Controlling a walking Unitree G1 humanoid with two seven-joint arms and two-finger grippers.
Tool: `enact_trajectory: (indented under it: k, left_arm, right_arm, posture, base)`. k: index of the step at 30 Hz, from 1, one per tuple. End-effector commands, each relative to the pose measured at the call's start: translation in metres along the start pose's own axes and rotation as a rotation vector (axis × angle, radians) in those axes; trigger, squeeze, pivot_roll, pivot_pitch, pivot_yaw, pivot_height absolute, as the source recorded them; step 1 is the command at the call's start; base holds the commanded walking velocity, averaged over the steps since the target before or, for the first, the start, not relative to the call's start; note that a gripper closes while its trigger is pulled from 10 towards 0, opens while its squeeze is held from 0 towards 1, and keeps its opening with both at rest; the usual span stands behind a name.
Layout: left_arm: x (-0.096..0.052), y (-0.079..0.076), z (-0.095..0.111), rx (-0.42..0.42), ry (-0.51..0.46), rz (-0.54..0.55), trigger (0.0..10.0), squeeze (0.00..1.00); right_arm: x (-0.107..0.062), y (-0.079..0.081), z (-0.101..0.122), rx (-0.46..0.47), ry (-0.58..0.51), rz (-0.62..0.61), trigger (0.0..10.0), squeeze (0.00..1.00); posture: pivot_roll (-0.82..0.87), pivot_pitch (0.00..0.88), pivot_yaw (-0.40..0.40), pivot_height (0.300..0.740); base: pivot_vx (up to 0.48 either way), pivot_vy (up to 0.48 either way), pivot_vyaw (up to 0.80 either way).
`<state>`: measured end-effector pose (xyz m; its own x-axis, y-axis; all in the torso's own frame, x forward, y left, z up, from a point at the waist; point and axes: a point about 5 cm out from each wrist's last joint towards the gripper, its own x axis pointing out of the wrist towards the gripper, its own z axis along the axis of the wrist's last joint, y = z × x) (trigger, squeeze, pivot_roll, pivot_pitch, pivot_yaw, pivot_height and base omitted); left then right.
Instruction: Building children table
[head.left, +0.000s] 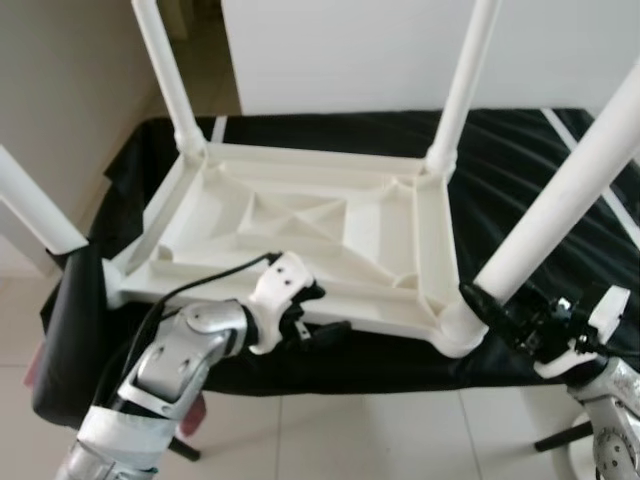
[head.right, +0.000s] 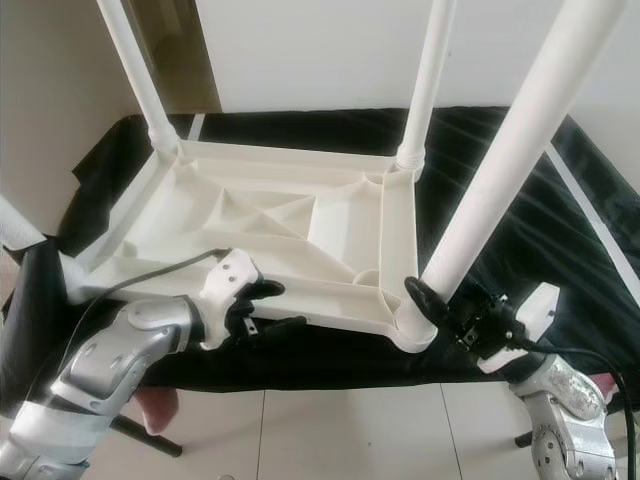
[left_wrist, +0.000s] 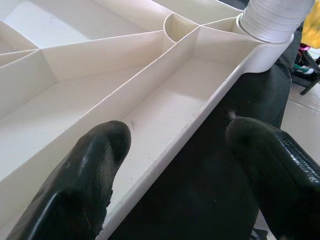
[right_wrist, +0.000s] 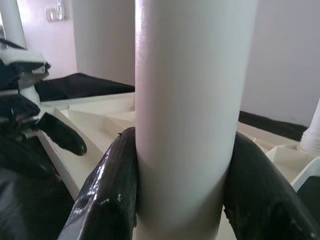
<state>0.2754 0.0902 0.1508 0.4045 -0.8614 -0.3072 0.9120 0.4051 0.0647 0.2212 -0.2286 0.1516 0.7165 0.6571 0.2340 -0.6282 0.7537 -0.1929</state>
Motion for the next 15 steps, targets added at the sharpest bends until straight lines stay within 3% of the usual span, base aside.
enact_trajectory:
  k: [1, 11, 15]
  left_arm:
    - [-0.004, -0.001, -0.001, -0.003, 0.009, -0.021, 10.0, 0.00]
    - [-0.005, 0.001, 0.001, 0.000, 0.009, -0.023, 10.0, 0.00]
    - [-0.005, 0.001, 0.002, 0.002, 0.009, -0.023, 10.0, 0.00]
  right_arm:
    - [-0.031, 0.020, -0.053, 0.120, 0.305, -0.003, 10.0, 0.00]
    - [-0.032, 0.022, -0.061, 0.063, 0.343, -0.004, 10.0, 0.00]
    - [-0.030, 0.019, -0.065, 0.094, 0.367, -0.037, 10.0, 0.00]
  posture:
    - [0.00, 0.109, 0.081, 0.740]
    - [0.00, 0.115, 0.092, 0.740]
    - [0.01, 0.115, 0.089, 0.740]
  base:
    - [0.000, 0.000, 0.00]
    - [0.000, 0.000, 0.00]
    - [0.000, 0.000, 0.00]
